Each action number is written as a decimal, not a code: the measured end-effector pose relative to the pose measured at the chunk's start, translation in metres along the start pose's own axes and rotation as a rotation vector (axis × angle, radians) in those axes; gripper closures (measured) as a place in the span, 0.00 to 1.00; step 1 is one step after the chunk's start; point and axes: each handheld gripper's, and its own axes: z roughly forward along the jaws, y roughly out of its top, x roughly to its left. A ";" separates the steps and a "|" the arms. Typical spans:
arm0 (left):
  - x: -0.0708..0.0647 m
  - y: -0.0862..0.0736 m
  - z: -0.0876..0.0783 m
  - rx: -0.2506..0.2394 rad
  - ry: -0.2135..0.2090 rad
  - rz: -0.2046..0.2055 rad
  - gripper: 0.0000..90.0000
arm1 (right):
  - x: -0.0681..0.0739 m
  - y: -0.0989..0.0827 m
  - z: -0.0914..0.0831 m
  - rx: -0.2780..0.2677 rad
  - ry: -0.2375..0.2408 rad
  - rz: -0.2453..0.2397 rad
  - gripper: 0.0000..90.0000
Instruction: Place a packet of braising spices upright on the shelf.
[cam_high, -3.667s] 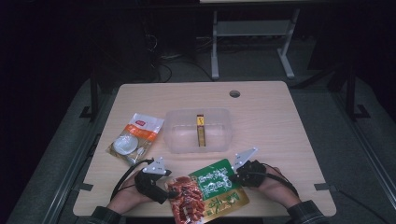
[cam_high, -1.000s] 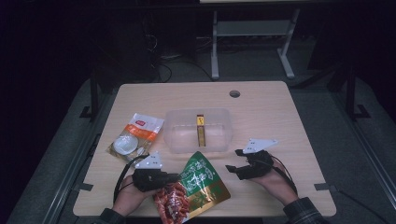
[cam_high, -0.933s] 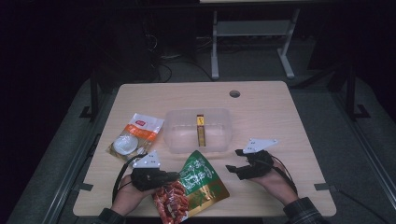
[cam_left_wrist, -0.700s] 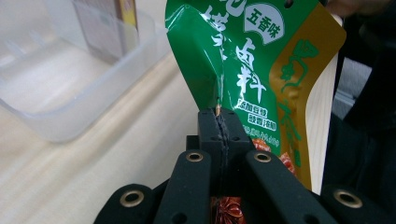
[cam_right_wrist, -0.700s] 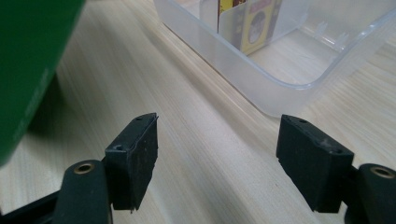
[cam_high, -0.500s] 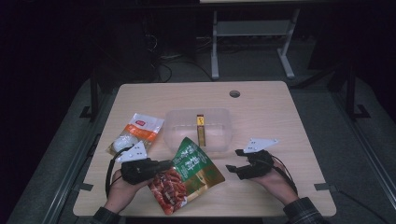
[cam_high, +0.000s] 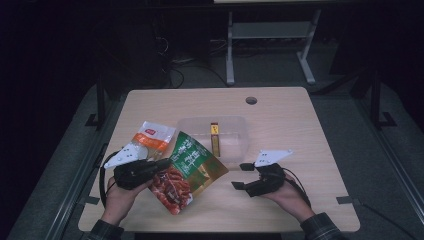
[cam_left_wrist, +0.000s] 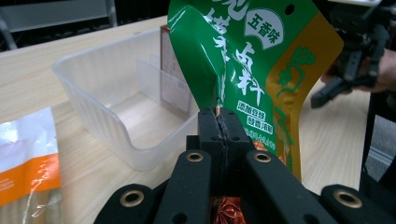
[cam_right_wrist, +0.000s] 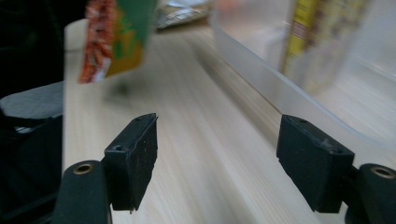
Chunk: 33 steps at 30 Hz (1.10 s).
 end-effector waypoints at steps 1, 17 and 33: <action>0.000 0.000 -0.001 0.000 0.002 -0.002 1.00 | 0.002 0.003 0.003 -0.004 0.004 -0.008 0.32; -0.004 0.002 0.000 -0.040 -0.003 -0.007 1.00 | 0.018 0.036 0.055 -0.135 0.164 0.053 0.47; -0.004 -0.002 0.003 -0.048 -0.023 -0.026 1.00 | 0.016 0.045 0.055 -0.172 0.235 0.057 0.98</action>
